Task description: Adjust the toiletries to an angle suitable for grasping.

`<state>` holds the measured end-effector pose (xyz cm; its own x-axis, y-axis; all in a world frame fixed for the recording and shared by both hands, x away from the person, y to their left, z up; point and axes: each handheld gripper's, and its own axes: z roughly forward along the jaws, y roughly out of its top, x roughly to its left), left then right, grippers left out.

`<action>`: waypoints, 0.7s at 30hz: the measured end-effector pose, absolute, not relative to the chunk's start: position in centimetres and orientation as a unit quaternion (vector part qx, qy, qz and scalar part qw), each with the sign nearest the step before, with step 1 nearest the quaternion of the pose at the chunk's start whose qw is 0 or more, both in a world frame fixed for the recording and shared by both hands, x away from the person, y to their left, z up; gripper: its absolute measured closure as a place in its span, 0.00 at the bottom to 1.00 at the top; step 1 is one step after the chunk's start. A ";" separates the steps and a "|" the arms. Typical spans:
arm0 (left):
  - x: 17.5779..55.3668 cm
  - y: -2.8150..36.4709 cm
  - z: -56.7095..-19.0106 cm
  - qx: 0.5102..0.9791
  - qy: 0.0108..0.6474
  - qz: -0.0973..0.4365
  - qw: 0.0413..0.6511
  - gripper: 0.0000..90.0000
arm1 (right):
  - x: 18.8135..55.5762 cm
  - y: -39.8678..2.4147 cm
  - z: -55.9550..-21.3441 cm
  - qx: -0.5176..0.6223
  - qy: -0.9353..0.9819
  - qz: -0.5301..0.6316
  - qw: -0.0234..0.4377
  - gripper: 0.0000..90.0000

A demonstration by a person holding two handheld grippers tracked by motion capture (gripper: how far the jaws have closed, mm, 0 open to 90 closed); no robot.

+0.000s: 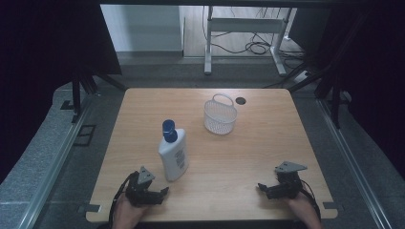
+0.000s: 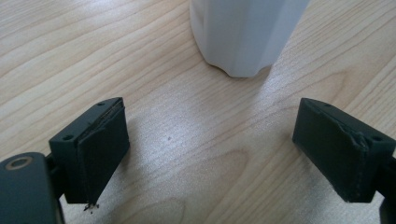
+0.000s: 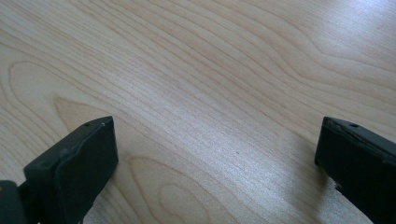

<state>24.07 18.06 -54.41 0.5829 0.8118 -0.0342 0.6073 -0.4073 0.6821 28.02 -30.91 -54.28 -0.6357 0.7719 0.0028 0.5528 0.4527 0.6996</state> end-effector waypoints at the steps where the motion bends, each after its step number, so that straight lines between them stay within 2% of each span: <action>1: 24.1 18.1 -54.5 0.825 0.428 0.153 0.336 0.11 | 28.0 -30.9 -54.3 0.395 0.837 0.343 0.160 0.00; 21: 24.3 18.1 -54.5 0.826 0.425 0.153 0.337 0.11 | 28.0 -30.9 -54.3 0.396 0.837 0.342 0.160 0.00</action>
